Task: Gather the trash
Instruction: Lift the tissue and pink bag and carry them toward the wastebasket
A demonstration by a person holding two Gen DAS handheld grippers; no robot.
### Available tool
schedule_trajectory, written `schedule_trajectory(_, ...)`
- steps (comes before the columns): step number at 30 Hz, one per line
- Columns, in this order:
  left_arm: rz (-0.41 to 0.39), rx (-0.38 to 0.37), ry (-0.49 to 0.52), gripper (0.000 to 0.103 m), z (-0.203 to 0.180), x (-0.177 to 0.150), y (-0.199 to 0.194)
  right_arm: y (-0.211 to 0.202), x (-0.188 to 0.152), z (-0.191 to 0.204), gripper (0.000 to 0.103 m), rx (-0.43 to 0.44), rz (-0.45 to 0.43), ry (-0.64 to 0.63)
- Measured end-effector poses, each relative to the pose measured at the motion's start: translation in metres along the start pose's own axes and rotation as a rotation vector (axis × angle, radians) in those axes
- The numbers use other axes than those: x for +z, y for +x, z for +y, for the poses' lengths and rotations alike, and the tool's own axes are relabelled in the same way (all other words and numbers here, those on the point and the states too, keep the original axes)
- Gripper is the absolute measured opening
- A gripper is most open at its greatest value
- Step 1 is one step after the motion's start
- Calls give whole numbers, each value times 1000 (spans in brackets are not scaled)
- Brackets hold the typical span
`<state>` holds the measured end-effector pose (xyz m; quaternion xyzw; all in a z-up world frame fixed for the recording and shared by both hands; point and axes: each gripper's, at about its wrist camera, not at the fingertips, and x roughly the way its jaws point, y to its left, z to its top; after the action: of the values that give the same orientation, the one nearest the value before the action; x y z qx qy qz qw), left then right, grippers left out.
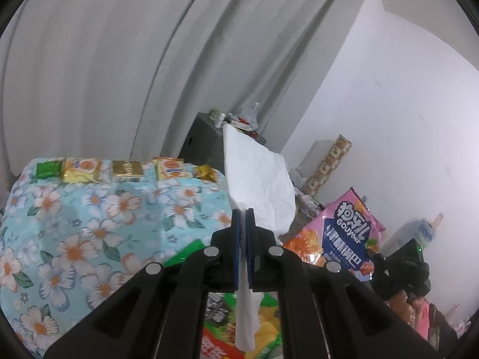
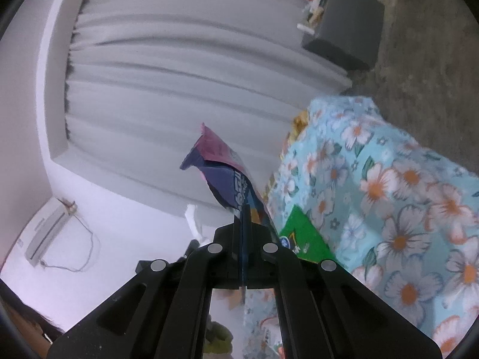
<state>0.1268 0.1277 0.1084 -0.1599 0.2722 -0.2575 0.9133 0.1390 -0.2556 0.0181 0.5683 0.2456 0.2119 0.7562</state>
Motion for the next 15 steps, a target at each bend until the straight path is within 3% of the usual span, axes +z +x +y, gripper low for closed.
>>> schedule_trajectory(8,56,-57,95,3,-63,0,21,-56,8,-7,0,57,-111,9)
schedule_trajectory(15,141,-138,196,3,-131,-7,70,-106,19,-26,0,59,-224,26)
